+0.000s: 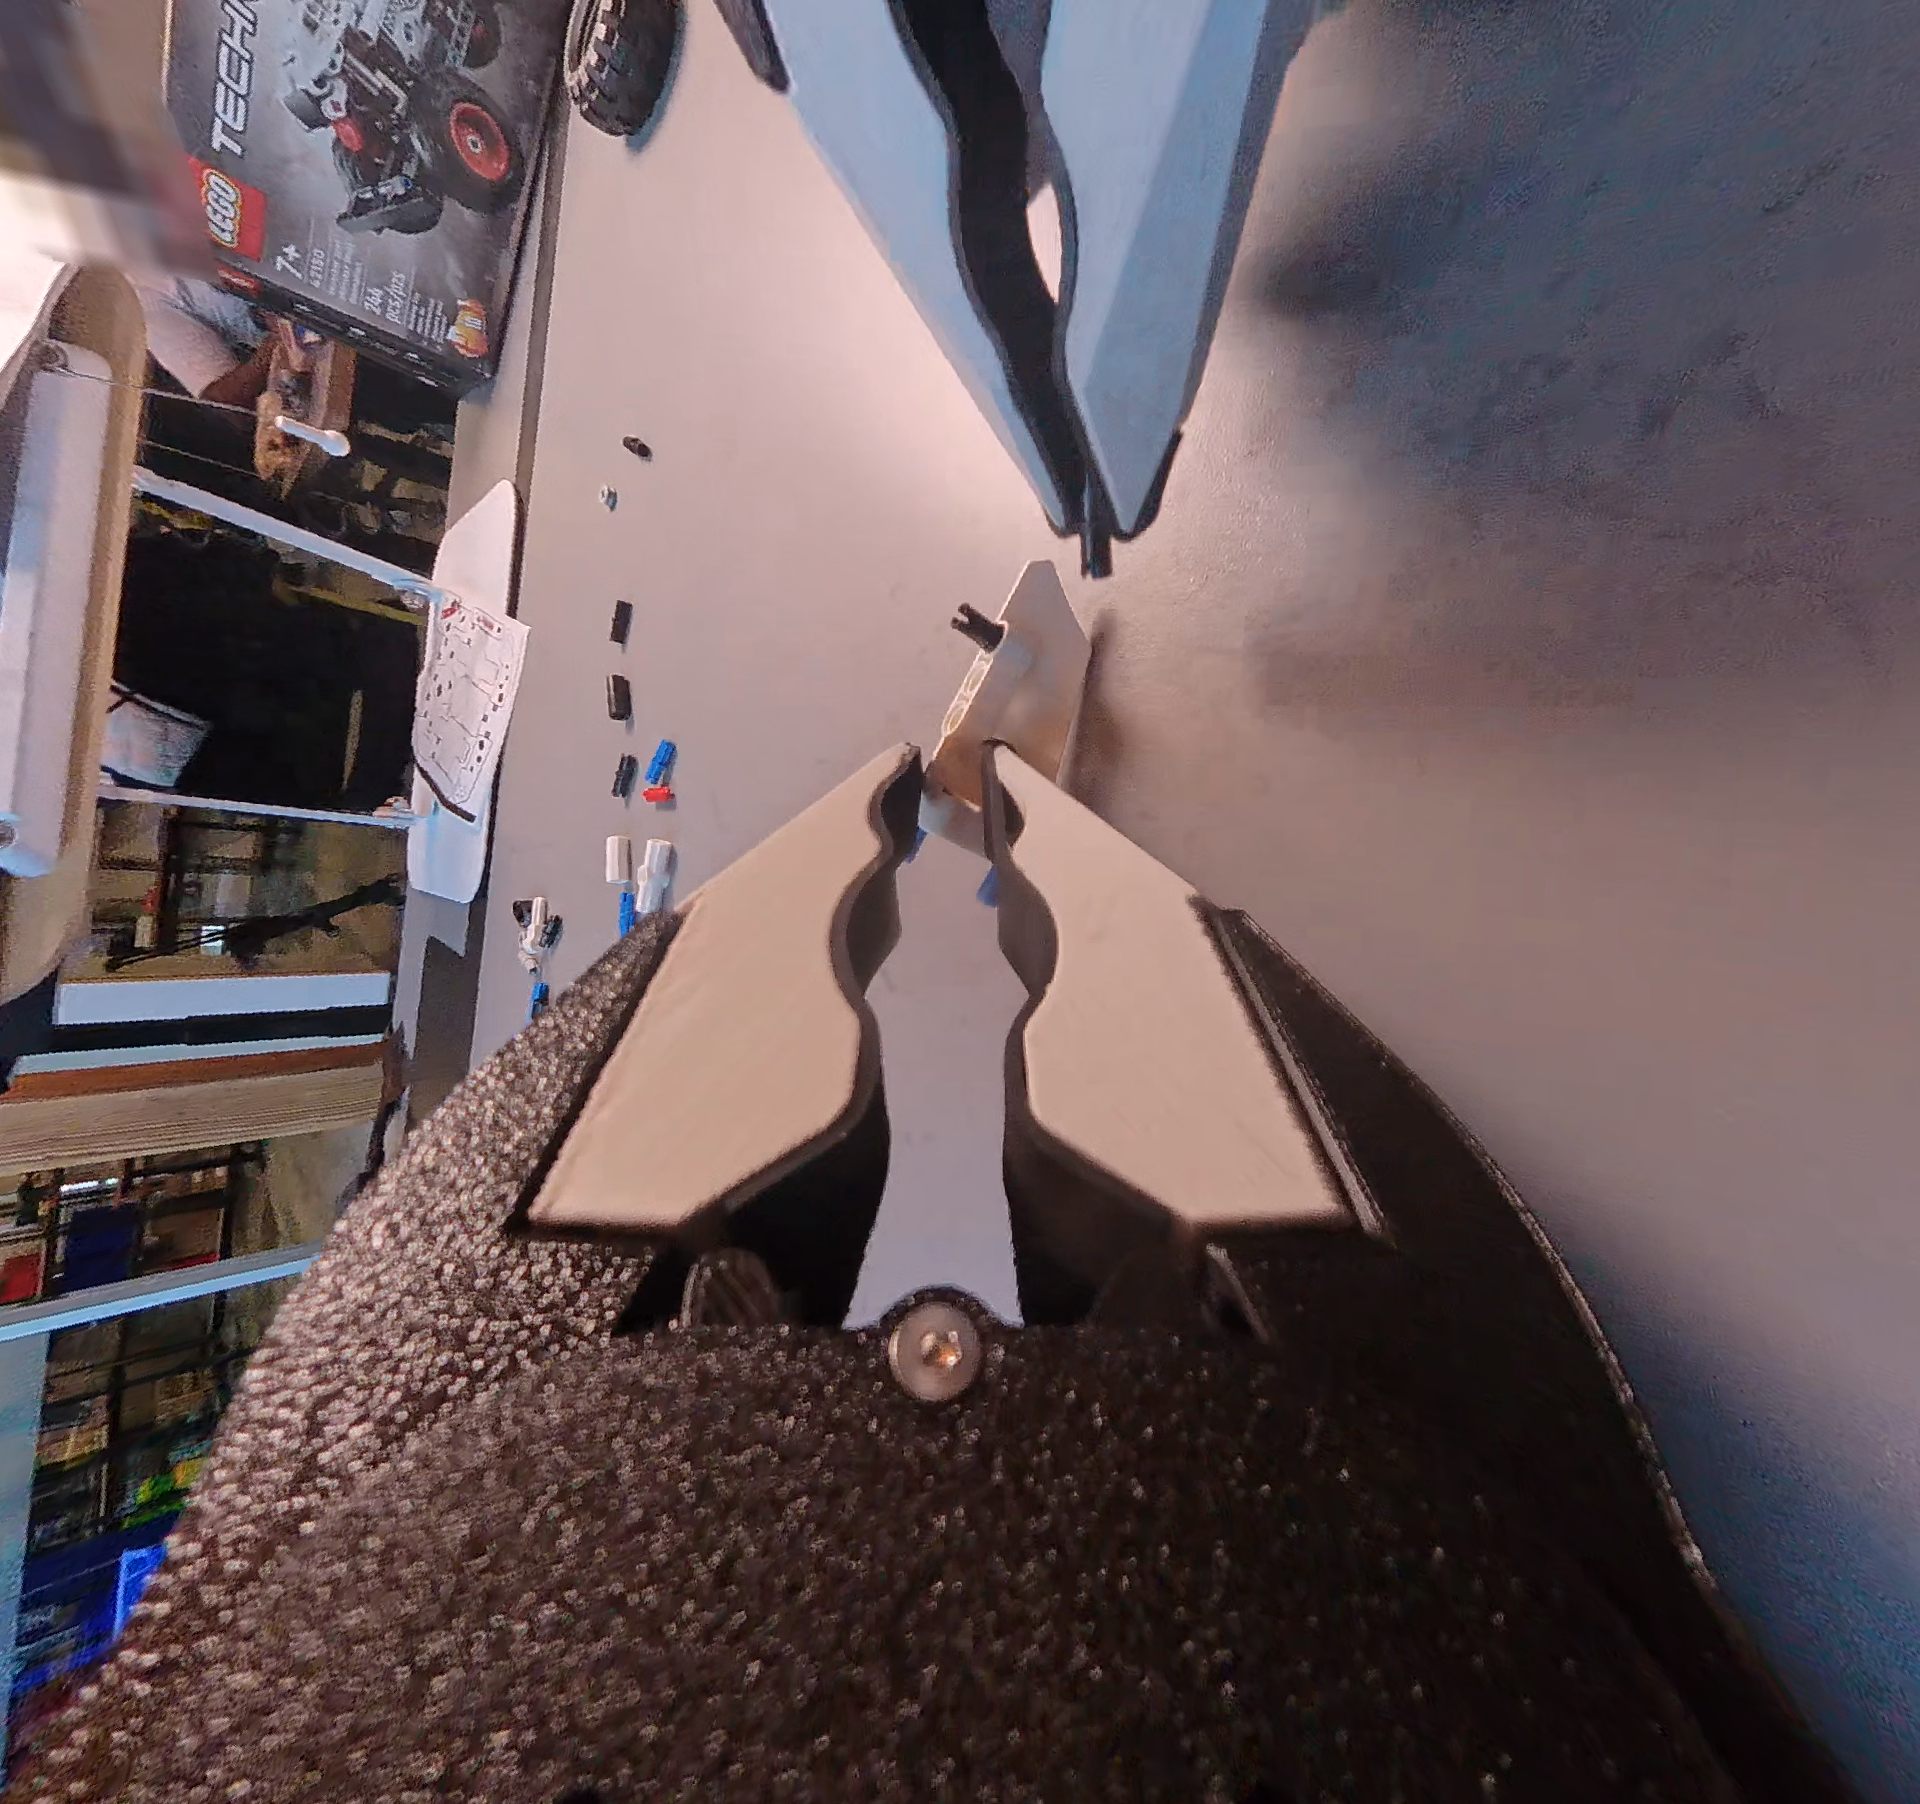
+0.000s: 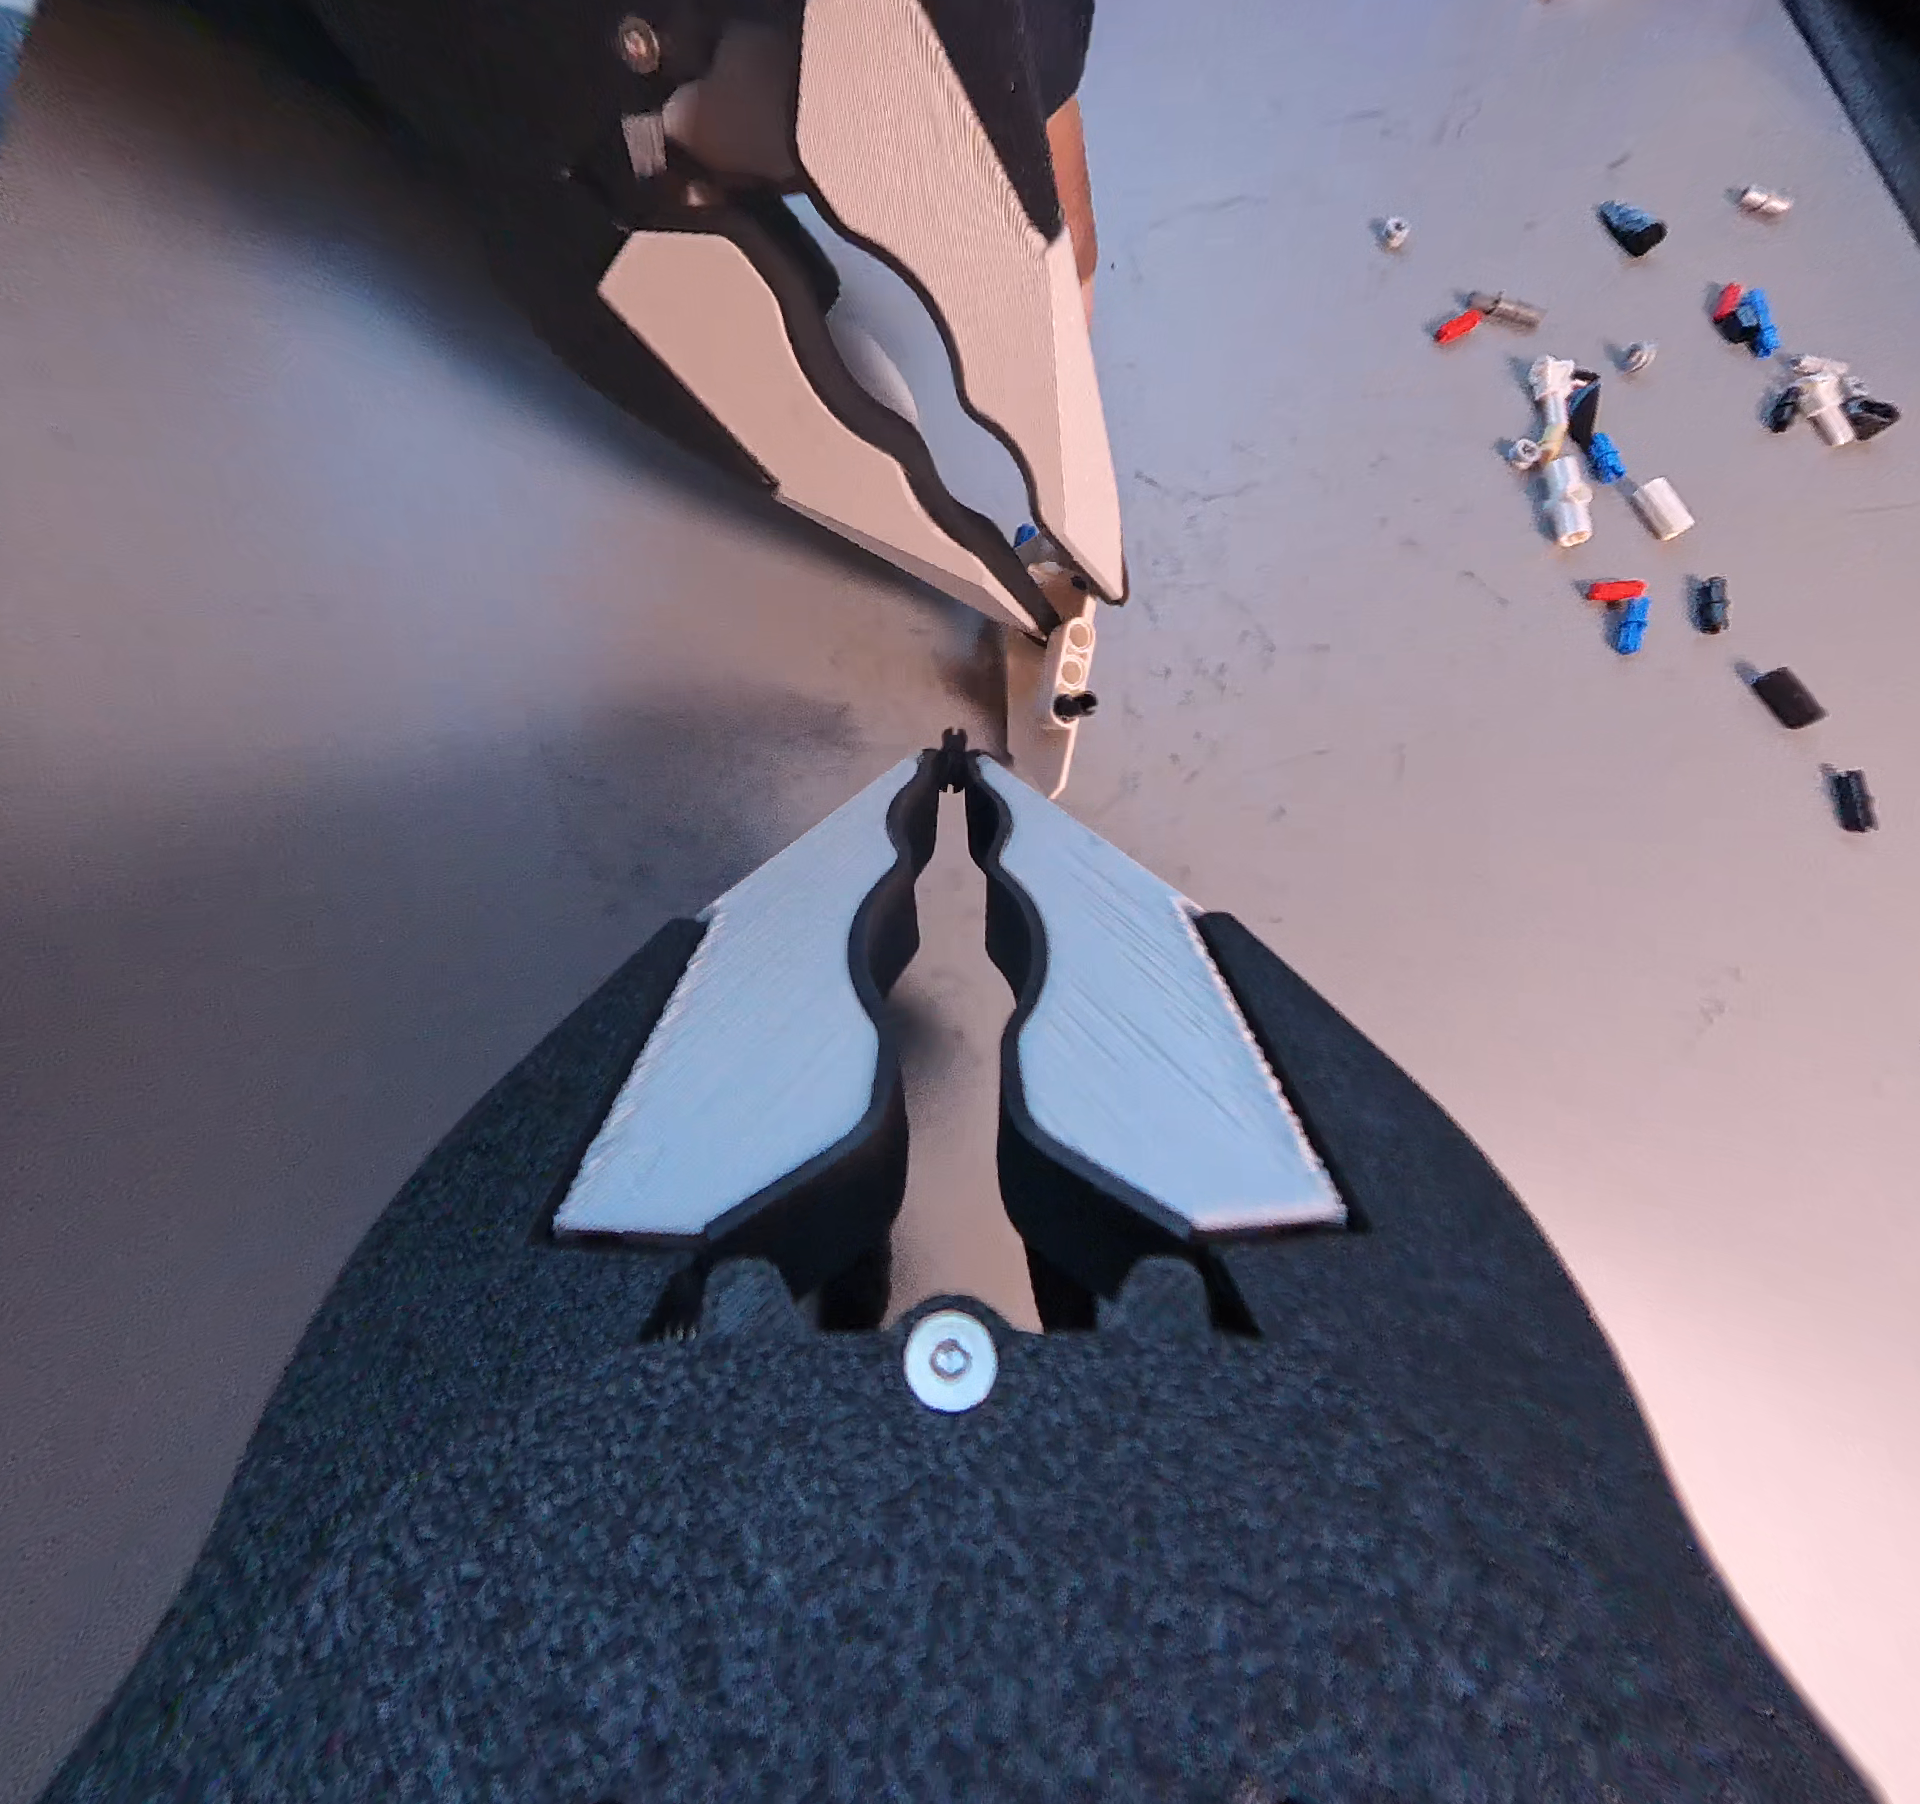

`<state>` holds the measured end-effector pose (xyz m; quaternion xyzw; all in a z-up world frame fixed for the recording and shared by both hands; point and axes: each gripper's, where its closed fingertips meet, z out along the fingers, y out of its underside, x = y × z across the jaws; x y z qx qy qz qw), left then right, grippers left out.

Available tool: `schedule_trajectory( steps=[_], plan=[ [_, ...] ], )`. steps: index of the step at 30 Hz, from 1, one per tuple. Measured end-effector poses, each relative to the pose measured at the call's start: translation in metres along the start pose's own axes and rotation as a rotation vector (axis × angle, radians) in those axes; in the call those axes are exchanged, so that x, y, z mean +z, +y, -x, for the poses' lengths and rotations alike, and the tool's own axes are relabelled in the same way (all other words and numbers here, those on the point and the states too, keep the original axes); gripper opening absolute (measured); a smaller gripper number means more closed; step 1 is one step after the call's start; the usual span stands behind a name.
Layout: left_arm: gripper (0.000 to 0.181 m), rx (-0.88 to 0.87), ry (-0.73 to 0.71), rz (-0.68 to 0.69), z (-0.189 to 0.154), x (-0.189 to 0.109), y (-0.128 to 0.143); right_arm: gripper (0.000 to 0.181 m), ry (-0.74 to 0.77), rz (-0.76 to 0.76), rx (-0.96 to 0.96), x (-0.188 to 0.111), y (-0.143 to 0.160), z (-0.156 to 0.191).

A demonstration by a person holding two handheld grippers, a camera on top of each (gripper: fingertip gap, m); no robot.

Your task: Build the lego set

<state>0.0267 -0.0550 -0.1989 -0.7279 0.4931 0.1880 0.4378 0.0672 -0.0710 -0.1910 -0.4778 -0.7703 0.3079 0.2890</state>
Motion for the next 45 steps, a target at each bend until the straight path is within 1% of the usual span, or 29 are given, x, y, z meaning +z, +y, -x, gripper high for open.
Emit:
schedule_trajectory(
  steps=[3, 6, 9, 10, 11, 12, 13, 15, 17, 18, 19, 21, 23, 24, 25, 26, 28, 30, 31, 32, 34, 36, 39, 40, 42, 45],
  plan=[
    [0.011, -0.006, 0.021, -0.030, -0.007, -0.001, -0.008, 0.004, 0.002, 0.044, -0.001, 0.010, 0.005, -0.002],
    [0.010, -0.064, 0.055, -0.049, -0.012, -0.004, -0.010, 0.004, 0.004, 0.069, -0.021, 0.013, 0.007, -0.002],
    [0.007, -0.206, 0.162, -0.154, -0.017, -0.015, -0.023, 0.004, 0.018, 0.084, -0.044, 0.014, 0.011, -0.001],
    [0.002, -0.245, 0.204, -0.180, -0.019, -0.018, -0.026, 0.004, 0.020, 0.087, -0.055, 0.015, 0.012, 0.000],
    [0.000, -0.279, 0.272, -0.193, -0.026, -0.021, -0.028, 0.004, 0.016, 0.084, -0.064, 0.015, 0.012, 0.003],
    [0.004, -0.320, 0.348, -0.188, -0.034, -0.022, -0.027, 0.004, 0.012, 0.085, -0.066, 0.015, 0.013, 0.004],
    [0.012, -0.347, 0.370, -0.181, -0.035, -0.022, -0.026, 0.004, 0.014, 0.083, -0.069, 0.015, 0.013, 0.005],
    [0.012, -0.408, 0.356, -0.238, -0.024, -0.030, -0.033, 0.004, 0.015, 0.082, -0.070, 0.013, 0.014, 0.006],
    [0.017, -0.553, 0.385, -0.273, -0.008, -0.040, -0.037, 0.004, 0.020, 0.066, -0.061, 0.009, 0.013, 0.004],
    [0.023, -0.625, 0.407, -0.251, -0.003, -0.043, -0.032, 0.004, 0.022, 0.057, -0.052, 0.007, 0.013, 0.003],
    [0.032, -0.703, 0.440, -0.201, -0.001, -0.045, -0.024, 0.004, 0.028, 0.047, -0.046, 0.005, 0.012, 0.001],
    [0.046, -0.873, 0.541, -0.065, -0.009, -0.049, -0.005, 0.004, 0.038, 0.028, -0.035, 0.001, 0.010, -0.002],
    [0.048, -0.981, 0.589, 0.017, -0.020, -0.049, 0.005, 0.004, 0.044, 0.008, -0.027, -0.002, 0.008, -0.006],
    [0.049, -0.991, 0.591, 0.058, -0.027, -0.046, 0.007, 0.004, 0.044, -0.001, -0.024, -0.003, 0.006, -0.007],
    [0.050, -0.972, 0.583, 0.101, -0.035, -0.043, 0.009, 0.004, 0.043, -0.009, -0.021, -0.003, 0.005, -0.007],
    [0.044, -0.937, 0.532, 0.126, -0.035, -0.038, 0.012, 0.004, 0.044, -0.016, -0.019, -0.003, 0.005, -0.008],
    [0.041, -0.875, 0.468, 0.162, -0.035, -0.034, 0.012, 0.004, 0.046, -0.024, -0.015, -0.005, 0.005, -0.008],
    [0.030, -0.769, 0.395, 0.199, -0.035, -0.031, 0.017, 0.004, 0.044, -0.040, -0.011, -0.008, 0.004, -0.007],
    [0.025, -0.715, 0.400, 0.185, -0.037, -0.031, 0.014, 0.004, 0.041, -0.051, -0.007, -0.009, 0.003, -0.007],
    [0.025, -0.678, 0.395, 0.176, -0.036, -0.031, 0.014, 0.004, 0.039, -0.061, -0.003, -0.011, 0.002, -0.007],
    [0.024, -0.550, 0.377, 0.132, -0.033, -0.029, 0.013, 0.004, 0.041, -0.082, 0.003, -0.013, 0.000, -0.008],
    [0.024, -0.432, 0.305, 0.116, -0.027, -0.026, 0.014, 0.004, 0.043, -0.105, 0.012, -0.016, -0.003, -0.009],
    [0.024, -0.205, 0.161, 0.073, -0.014, -0.021, 0.010, 0.004, 0.042, -0.139, 0.027, -0.020, -0.007, -0.009],
    [0.024, -0.105, 0.100, 0.059, -0.009, -0.019, 0.009, 0.004, 0.051, -0.138, 0.027, -0.020, -0.007, -0.010],
    [0.024, 0.118, -0.023, 0.079, 0.000, -0.015, 0.011, 0.004, 0.064, -0.127, 0.021, -0.019, -0.006, -0.012],
    [0.025, 0.369, -0.142, 0.031, 0.003, -0.012, 0.002, 0.004, 0.080, -0.104, 0.002, -0.014, -0.005, -0.013]
  ],
)
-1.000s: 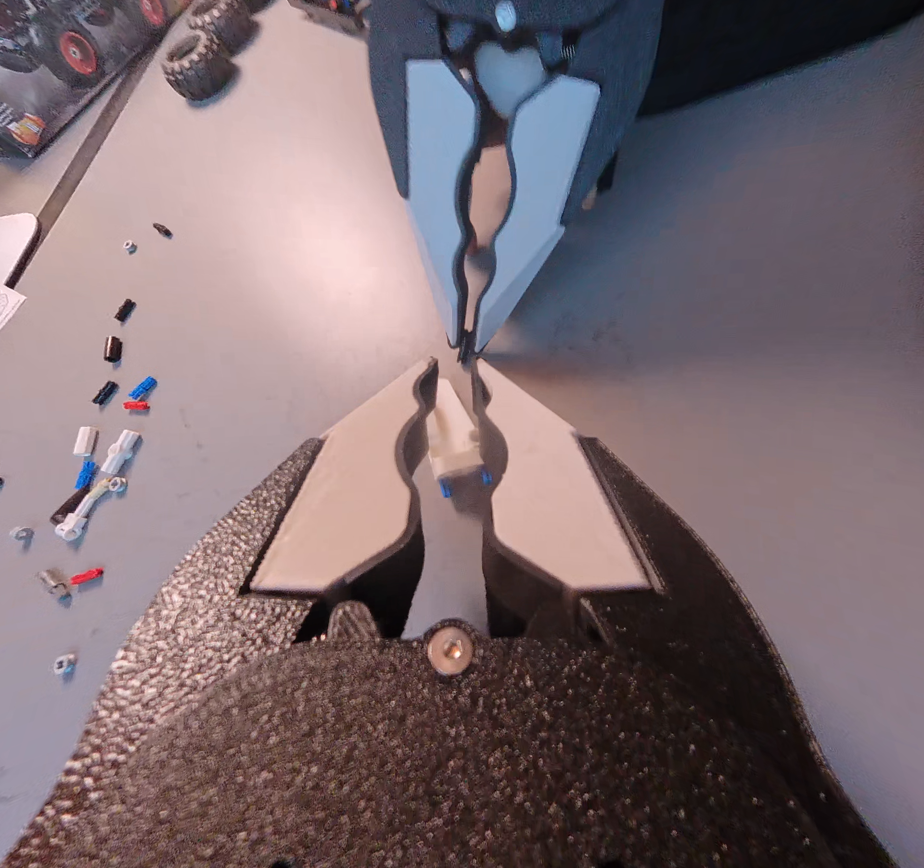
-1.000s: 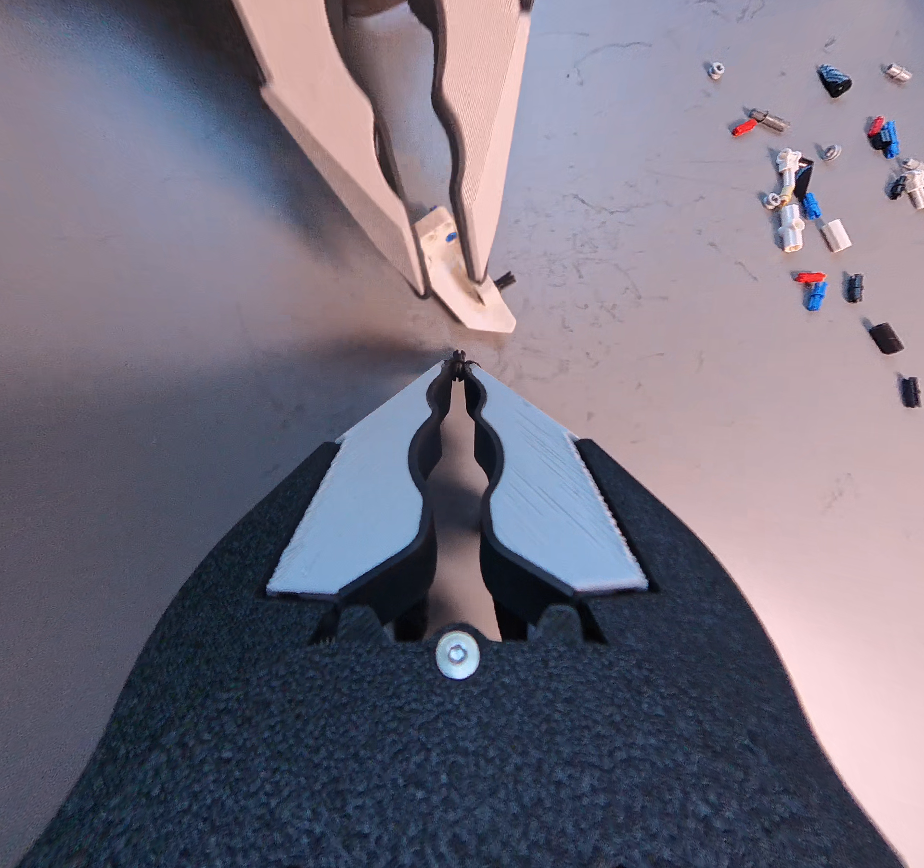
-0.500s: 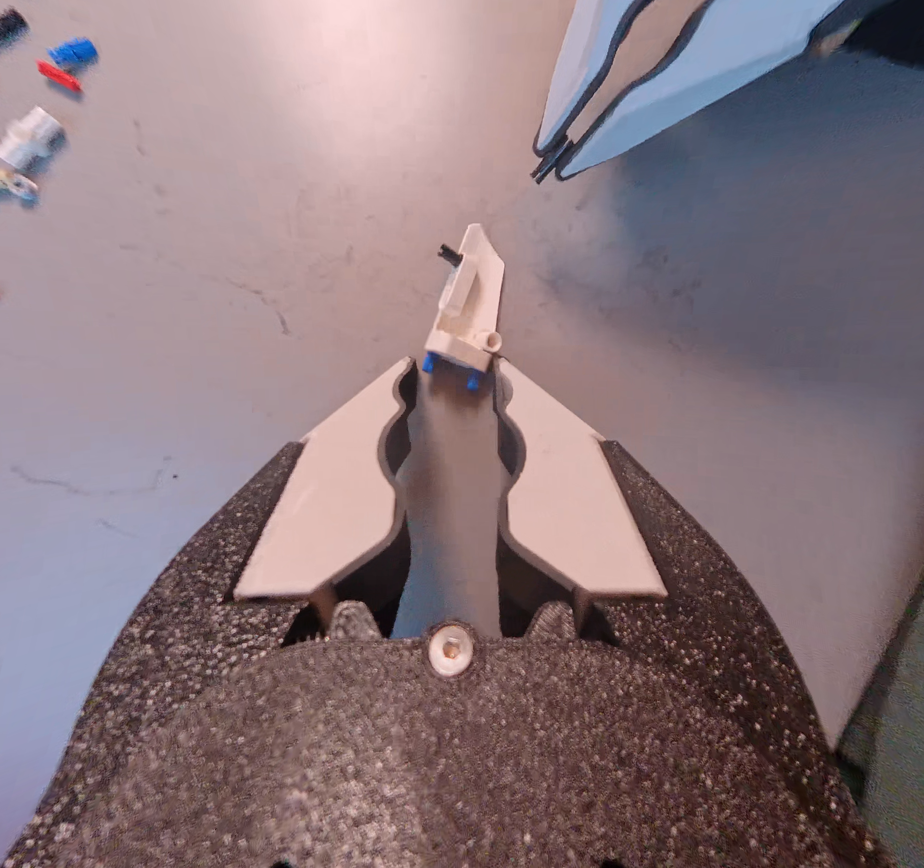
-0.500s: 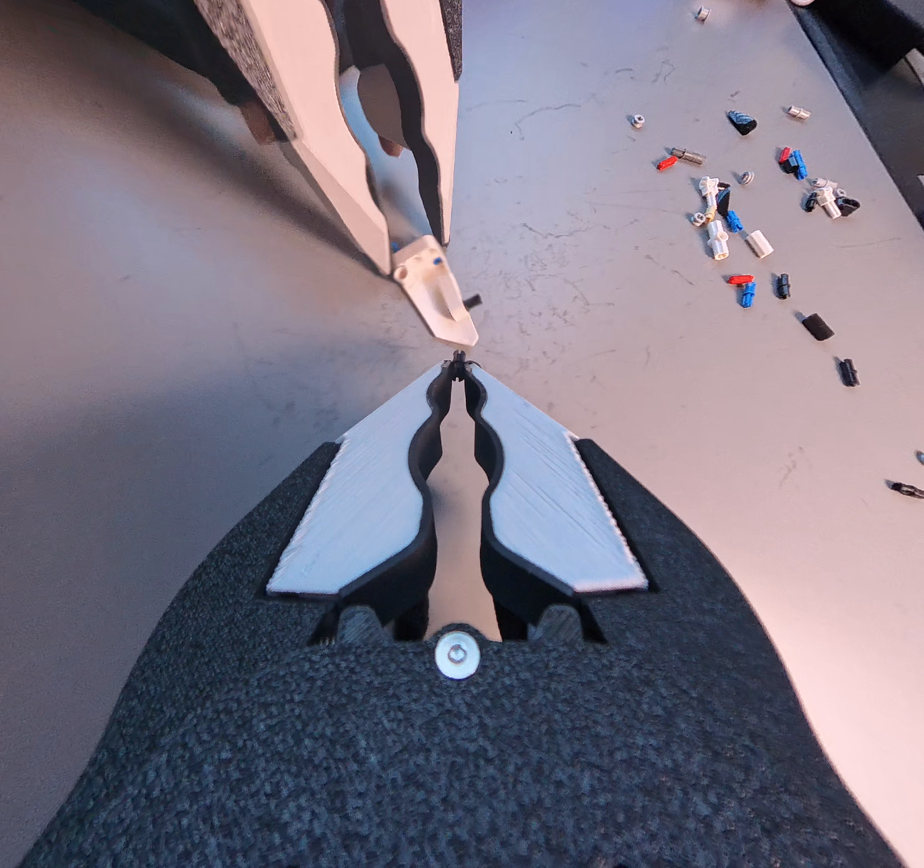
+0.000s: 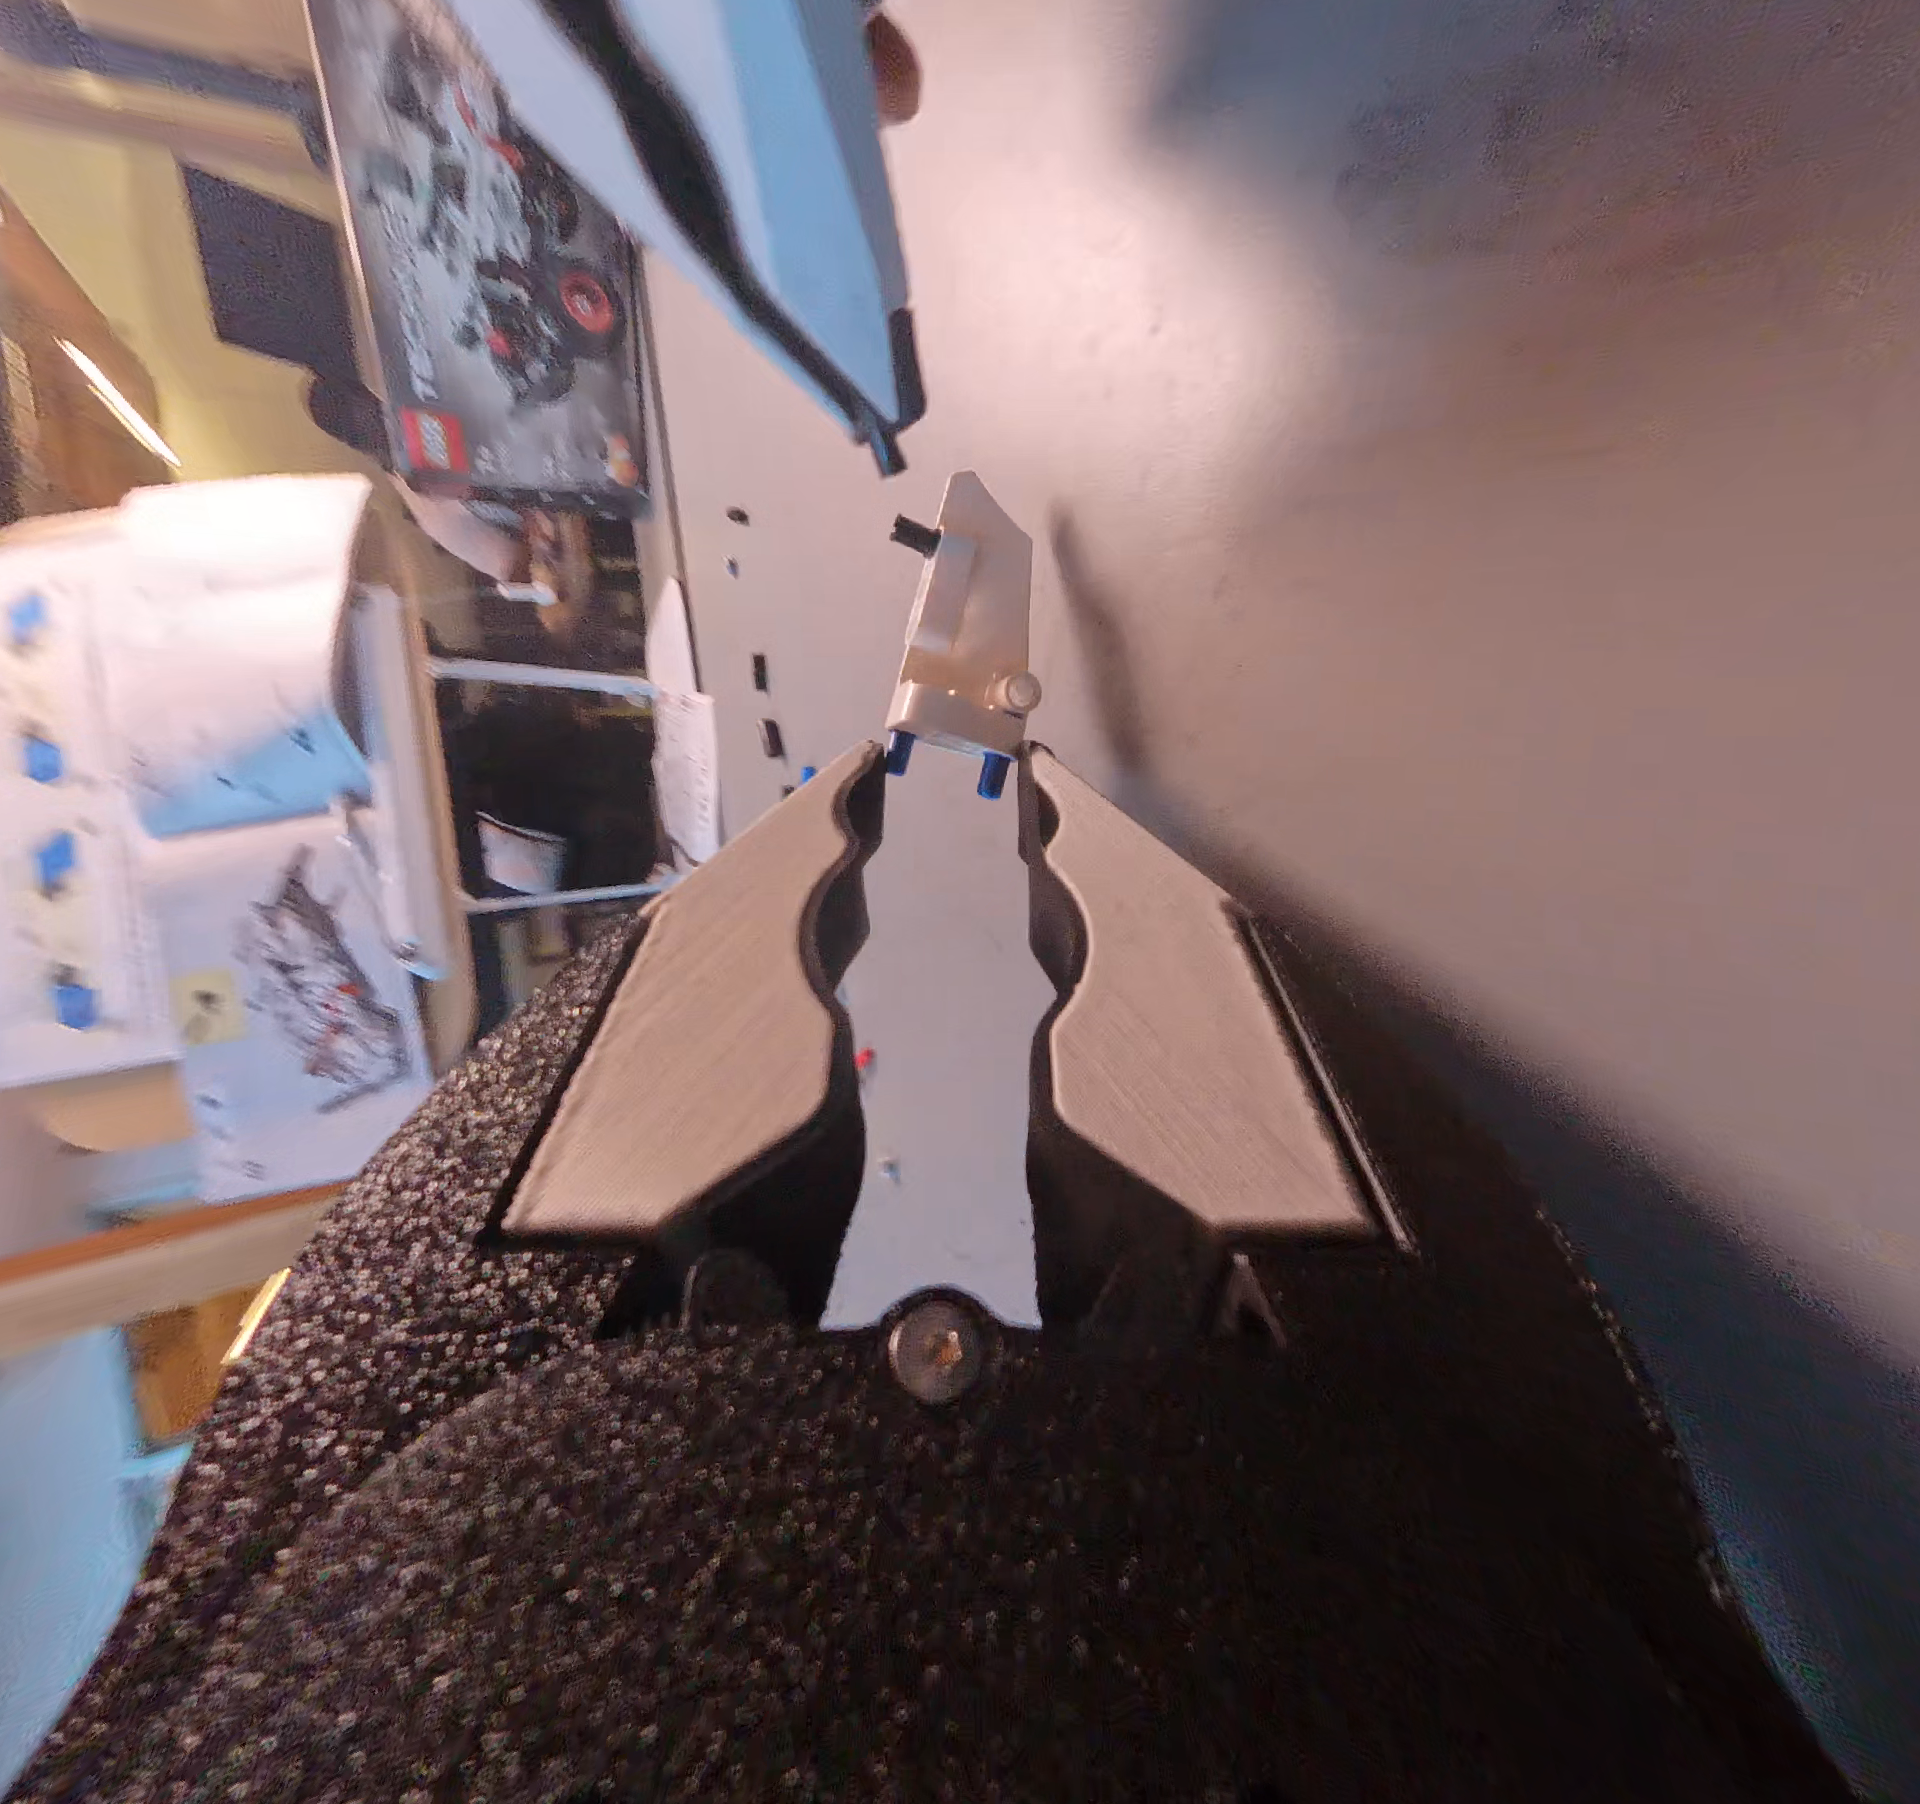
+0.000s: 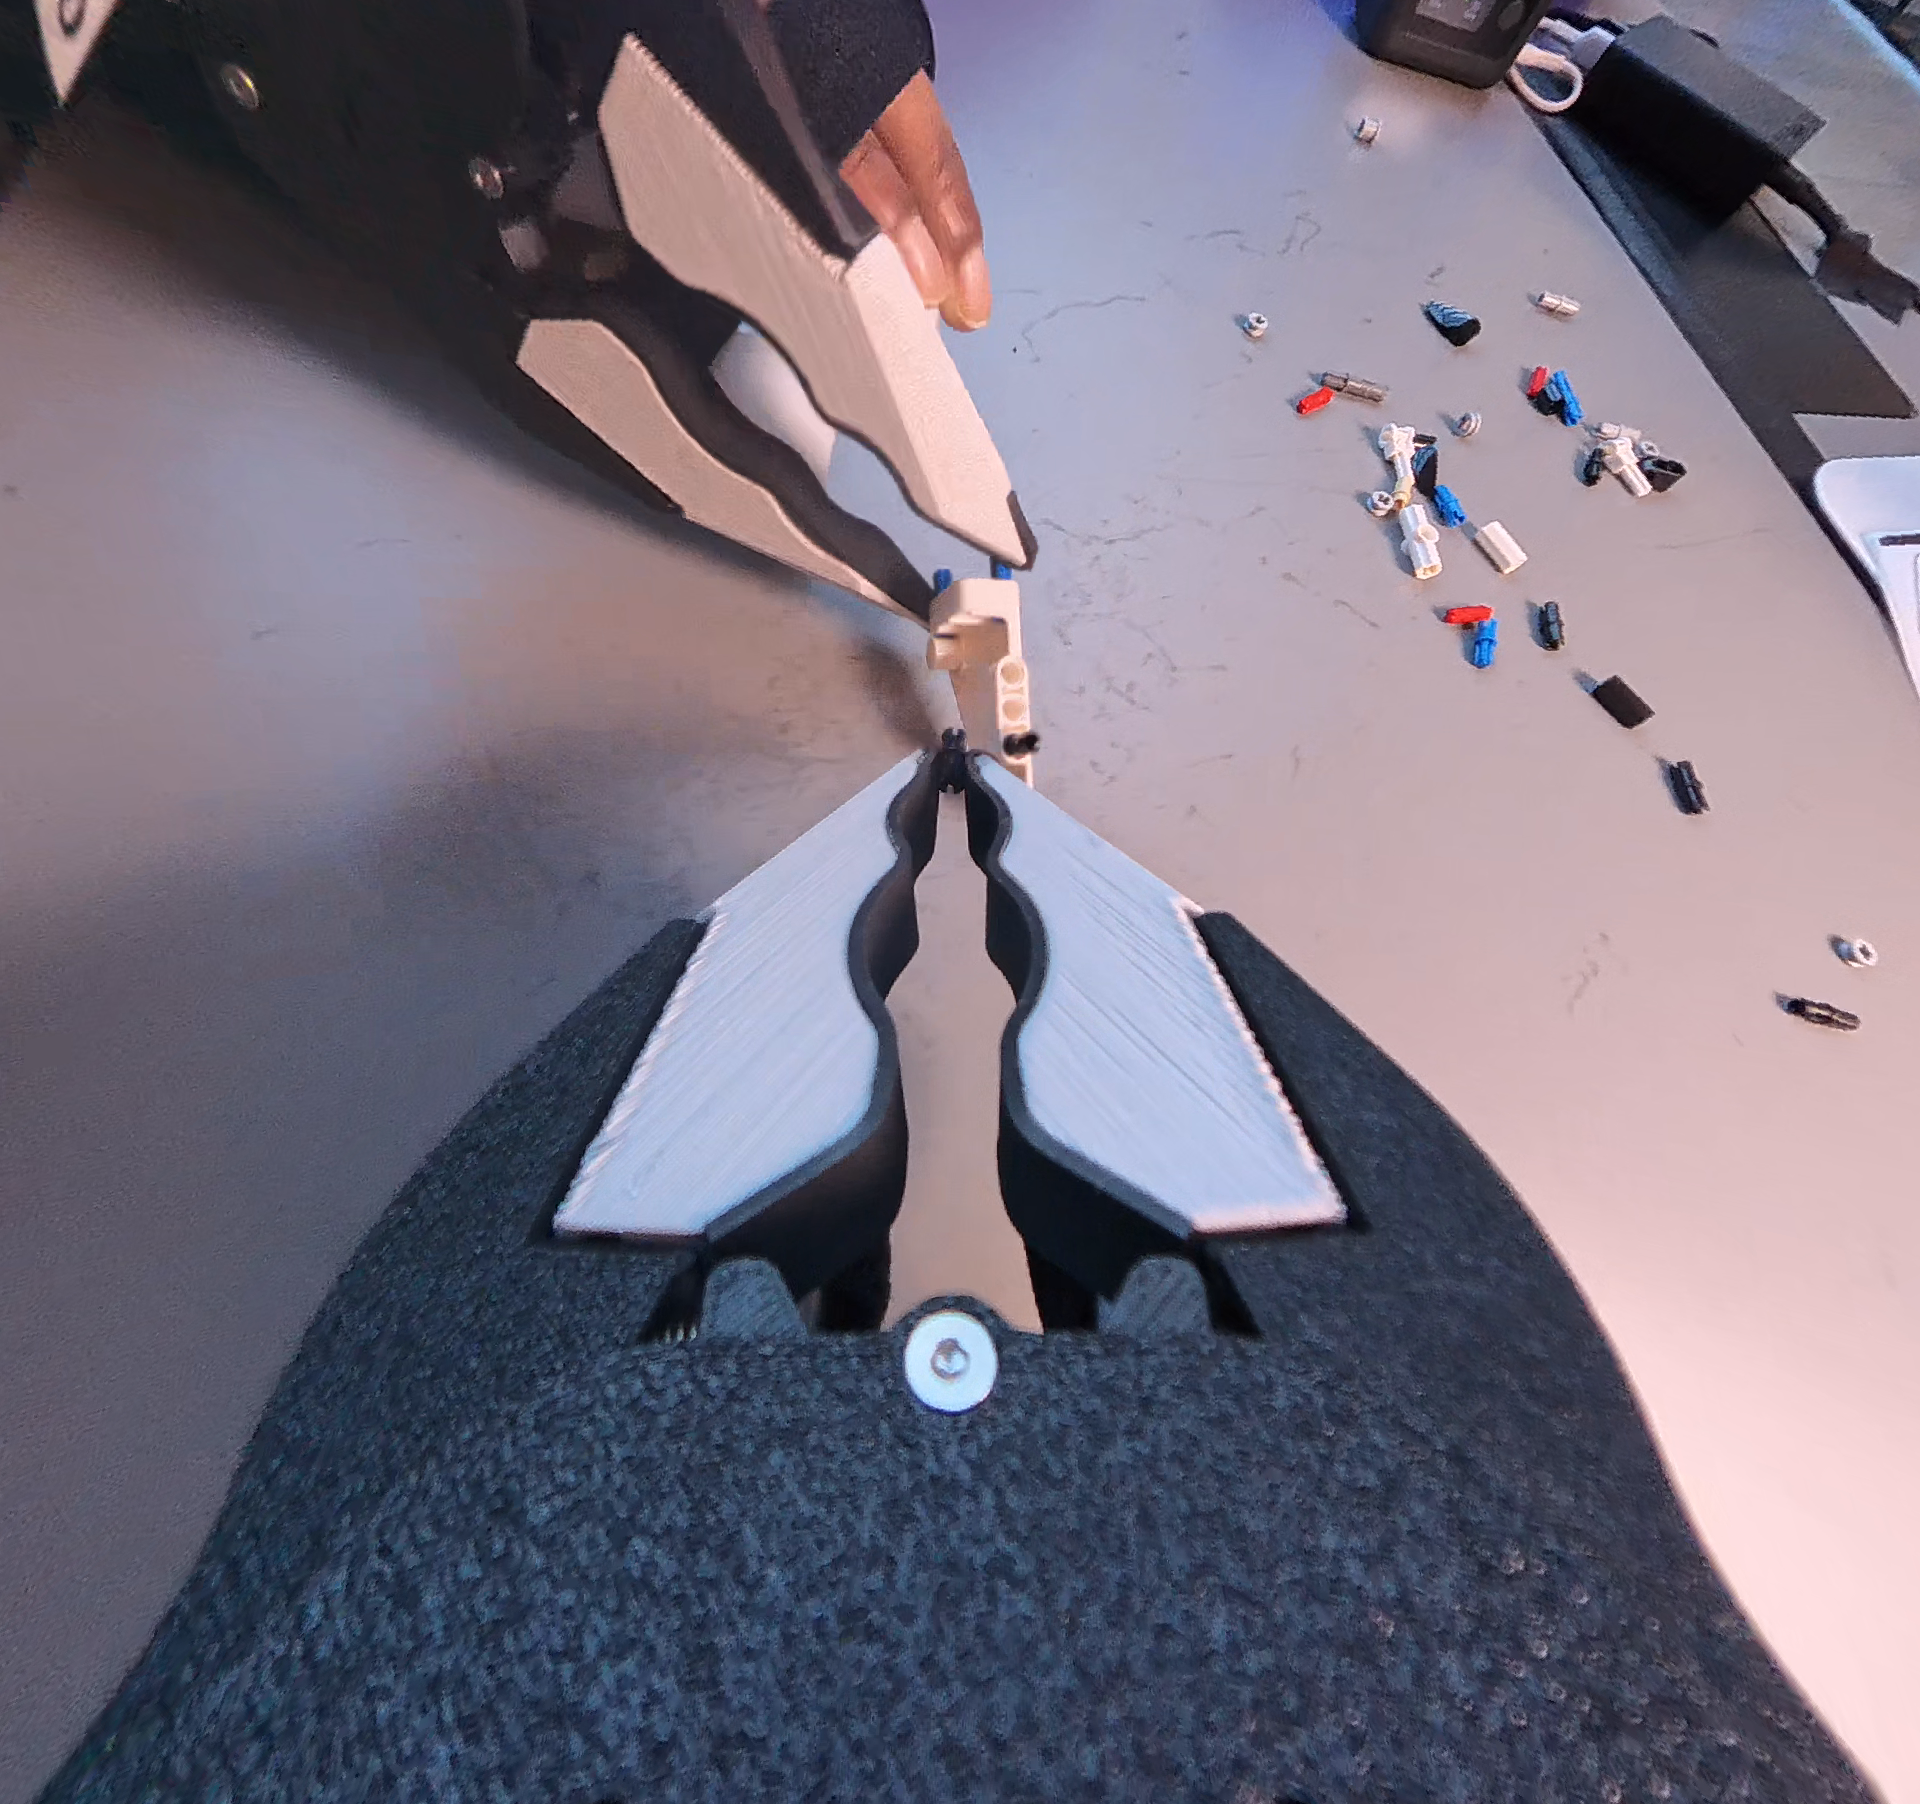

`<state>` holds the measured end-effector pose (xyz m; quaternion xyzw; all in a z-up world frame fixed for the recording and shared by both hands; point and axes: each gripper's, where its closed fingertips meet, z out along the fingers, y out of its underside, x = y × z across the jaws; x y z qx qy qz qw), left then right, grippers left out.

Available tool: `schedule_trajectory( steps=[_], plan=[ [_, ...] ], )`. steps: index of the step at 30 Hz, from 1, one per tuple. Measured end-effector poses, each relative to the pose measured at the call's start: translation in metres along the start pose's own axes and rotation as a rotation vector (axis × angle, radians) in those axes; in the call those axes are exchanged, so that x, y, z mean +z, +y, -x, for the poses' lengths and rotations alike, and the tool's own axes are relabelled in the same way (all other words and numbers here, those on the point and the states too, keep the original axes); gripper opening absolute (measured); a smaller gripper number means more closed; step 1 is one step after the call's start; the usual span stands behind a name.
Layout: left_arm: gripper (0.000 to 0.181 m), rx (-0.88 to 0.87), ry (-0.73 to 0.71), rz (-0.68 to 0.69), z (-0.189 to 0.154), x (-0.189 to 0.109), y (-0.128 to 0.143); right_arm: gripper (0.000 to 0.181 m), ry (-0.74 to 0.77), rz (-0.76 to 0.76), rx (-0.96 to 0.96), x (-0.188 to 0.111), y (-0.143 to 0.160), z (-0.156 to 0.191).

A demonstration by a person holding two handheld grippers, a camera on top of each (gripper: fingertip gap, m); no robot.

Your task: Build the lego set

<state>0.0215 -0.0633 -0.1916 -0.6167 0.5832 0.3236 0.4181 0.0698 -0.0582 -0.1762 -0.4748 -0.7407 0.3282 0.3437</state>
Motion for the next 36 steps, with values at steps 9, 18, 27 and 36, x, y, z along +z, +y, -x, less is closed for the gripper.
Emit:
schedule_trajectory(
  steps=[9, 18, 27, 36],
  plan=[
    [0.025, 0.389, -0.122, -0.133, 0.011, -0.013, -0.010, 0.004, 0.025, -0.016, 0.066, -0.009, 0.004, -0.016],
    [0.031, 0.133, 0.180, -0.287, -0.025, -0.050, -0.027, 0.004, -0.080, -0.014, 0.038, 0.001, 0.003, 0.008],
    [0.060, -0.978, 0.621, -0.053, -0.037, -0.036, -0.044, 0.004, -0.029, -0.018, 0.064, -0.005, 0.004, -0.005],
    [0.041, -0.823, 0.698, -0.091, -0.039, -0.017, -0.037, 0.004, -0.014, -0.021, 0.080, -0.008, 0.006, -0.008]
  ],
)
